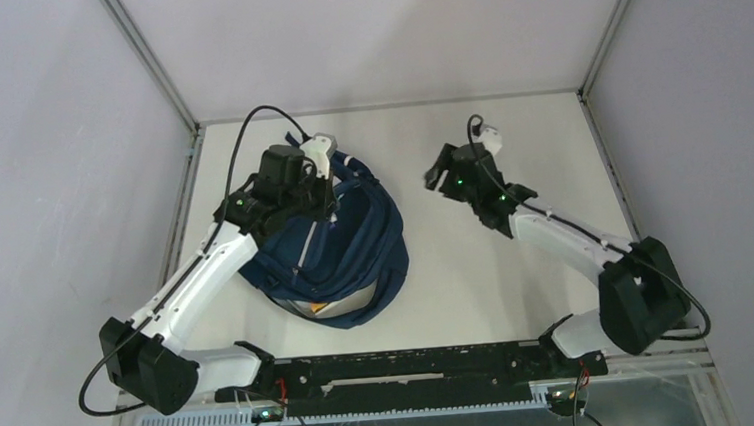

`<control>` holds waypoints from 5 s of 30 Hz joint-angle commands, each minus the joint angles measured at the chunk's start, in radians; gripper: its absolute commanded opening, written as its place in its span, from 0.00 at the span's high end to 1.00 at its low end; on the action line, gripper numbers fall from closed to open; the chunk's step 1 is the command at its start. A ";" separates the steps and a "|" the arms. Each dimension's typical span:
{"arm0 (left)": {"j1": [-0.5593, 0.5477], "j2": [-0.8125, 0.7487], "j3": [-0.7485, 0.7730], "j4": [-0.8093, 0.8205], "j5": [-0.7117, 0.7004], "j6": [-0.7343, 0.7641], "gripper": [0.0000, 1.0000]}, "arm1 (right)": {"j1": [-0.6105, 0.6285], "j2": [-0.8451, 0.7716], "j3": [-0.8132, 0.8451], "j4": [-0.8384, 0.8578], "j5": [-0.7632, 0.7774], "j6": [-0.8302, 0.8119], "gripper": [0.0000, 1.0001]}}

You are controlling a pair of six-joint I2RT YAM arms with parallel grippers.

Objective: Pack the student bag
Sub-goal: Pick up the stationery from the center of the board, then place the stationery in the student bag, then move the student bag to the center of the board.

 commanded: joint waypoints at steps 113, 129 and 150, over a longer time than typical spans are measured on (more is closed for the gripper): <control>0.107 -0.173 -0.103 0.156 -0.065 -0.158 0.29 | 0.332 0.085 -0.056 0.217 -0.147 0.187 0.44; 0.136 -0.468 -0.544 -0.004 -0.759 -0.675 0.33 | 0.260 -0.212 -0.402 0.062 -0.115 0.179 0.39; -0.285 0.175 -0.228 0.508 -0.174 -0.603 0.45 | 0.085 -0.465 -0.402 -0.203 -0.027 0.117 0.42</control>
